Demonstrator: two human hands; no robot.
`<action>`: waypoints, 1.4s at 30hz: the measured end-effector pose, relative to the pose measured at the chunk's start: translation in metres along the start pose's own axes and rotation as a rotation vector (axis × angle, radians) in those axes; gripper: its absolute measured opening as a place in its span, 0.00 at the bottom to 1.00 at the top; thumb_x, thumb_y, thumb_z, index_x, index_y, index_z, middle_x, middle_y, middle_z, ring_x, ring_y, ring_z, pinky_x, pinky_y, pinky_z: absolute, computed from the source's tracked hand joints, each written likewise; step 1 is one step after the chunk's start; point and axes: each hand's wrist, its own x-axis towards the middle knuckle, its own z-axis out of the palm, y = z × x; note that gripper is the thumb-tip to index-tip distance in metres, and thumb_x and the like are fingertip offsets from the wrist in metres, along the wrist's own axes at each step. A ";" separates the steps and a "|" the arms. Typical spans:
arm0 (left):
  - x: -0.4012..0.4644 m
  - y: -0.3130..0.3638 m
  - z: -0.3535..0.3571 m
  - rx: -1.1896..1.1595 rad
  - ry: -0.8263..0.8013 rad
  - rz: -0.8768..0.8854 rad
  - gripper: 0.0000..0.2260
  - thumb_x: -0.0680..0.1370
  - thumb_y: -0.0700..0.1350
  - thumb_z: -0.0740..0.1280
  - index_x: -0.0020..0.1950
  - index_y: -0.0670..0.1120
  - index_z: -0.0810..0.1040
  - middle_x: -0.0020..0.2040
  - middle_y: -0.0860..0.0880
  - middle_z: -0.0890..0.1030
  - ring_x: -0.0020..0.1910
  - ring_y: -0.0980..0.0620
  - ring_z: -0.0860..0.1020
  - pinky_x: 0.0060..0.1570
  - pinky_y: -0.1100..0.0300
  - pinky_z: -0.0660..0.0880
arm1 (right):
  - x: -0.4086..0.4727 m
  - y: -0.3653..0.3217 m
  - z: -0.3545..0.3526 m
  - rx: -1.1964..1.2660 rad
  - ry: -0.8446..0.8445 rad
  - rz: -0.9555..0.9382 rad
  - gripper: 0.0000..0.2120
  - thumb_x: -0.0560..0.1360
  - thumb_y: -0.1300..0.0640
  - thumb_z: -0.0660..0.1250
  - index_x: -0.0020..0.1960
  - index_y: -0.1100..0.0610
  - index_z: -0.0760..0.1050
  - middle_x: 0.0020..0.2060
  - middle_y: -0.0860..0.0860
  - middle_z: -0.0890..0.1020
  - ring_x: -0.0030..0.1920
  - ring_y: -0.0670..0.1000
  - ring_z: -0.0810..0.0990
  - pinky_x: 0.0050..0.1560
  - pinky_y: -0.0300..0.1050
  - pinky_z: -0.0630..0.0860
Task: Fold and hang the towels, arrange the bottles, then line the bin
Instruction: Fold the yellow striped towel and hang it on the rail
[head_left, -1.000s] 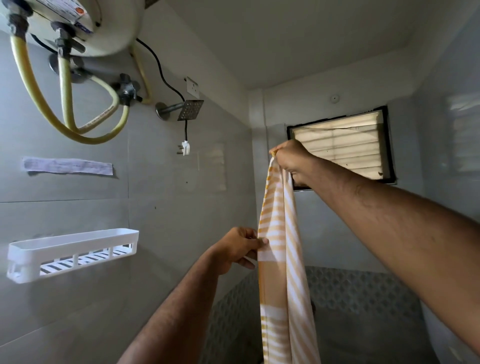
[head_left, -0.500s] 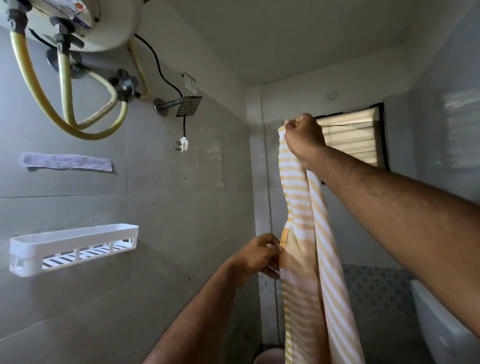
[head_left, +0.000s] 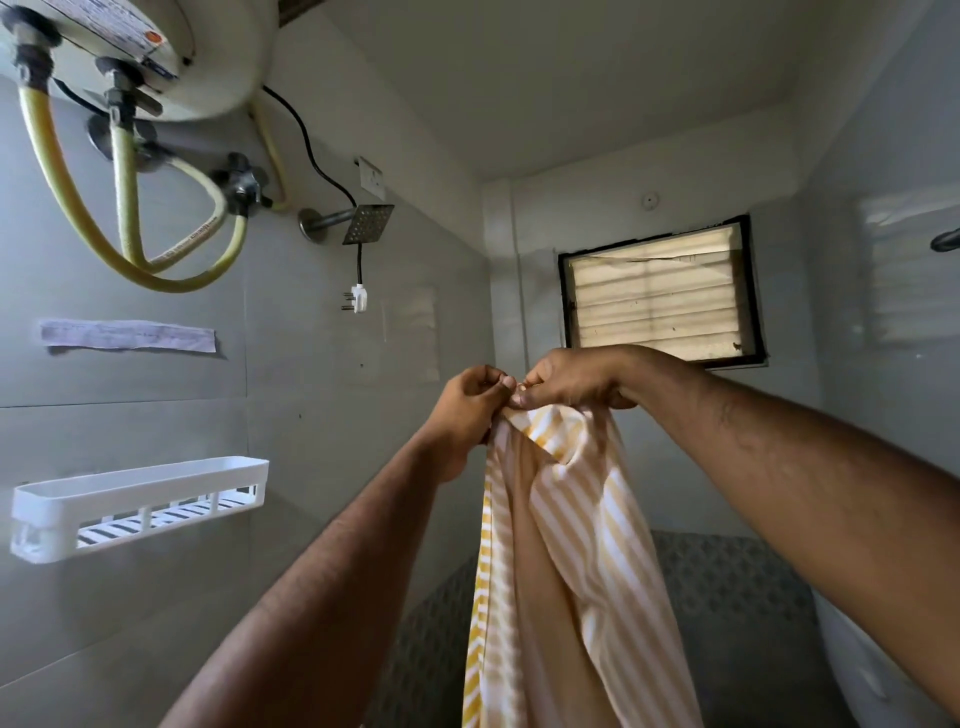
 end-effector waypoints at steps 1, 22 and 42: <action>-0.002 0.001 -0.002 -0.027 0.005 -0.011 0.08 0.83 0.48 0.69 0.45 0.48 0.78 0.40 0.44 0.78 0.34 0.51 0.75 0.36 0.59 0.73 | 0.000 -0.002 -0.001 -0.020 0.032 0.002 0.12 0.79 0.49 0.72 0.49 0.59 0.81 0.42 0.56 0.82 0.44 0.55 0.77 0.43 0.48 0.72; -0.049 -0.062 -0.021 -0.032 -0.372 -0.426 0.13 0.81 0.48 0.69 0.60 0.40 0.82 0.53 0.39 0.83 0.45 0.44 0.81 0.48 0.50 0.79 | 0.006 -0.021 -0.059 0.088 1.110 -0.012 0.13 0.76 0.47 0.68 0.44 0.58 0.79 0.38 0.52 0.80 0.41 0.55 0.77 0.39 0.44 0.70; 0.001 0.024 0.018 -0.066 0.122 -0.028 0.06 0.81 0.46 0.71 0.49 0.44 0.78 0.37 0.48 0.81 0.29 0.56 0.79 0.29 0.65 0.74 | -0.010 0.002 0.007 0.226 0.200 0.025 0.07 0.73 0.54 0.75 0.44 0.58 0.81 0.43 0.60 0.88 0.41 0.54 0.84 0.45 0.49 0.79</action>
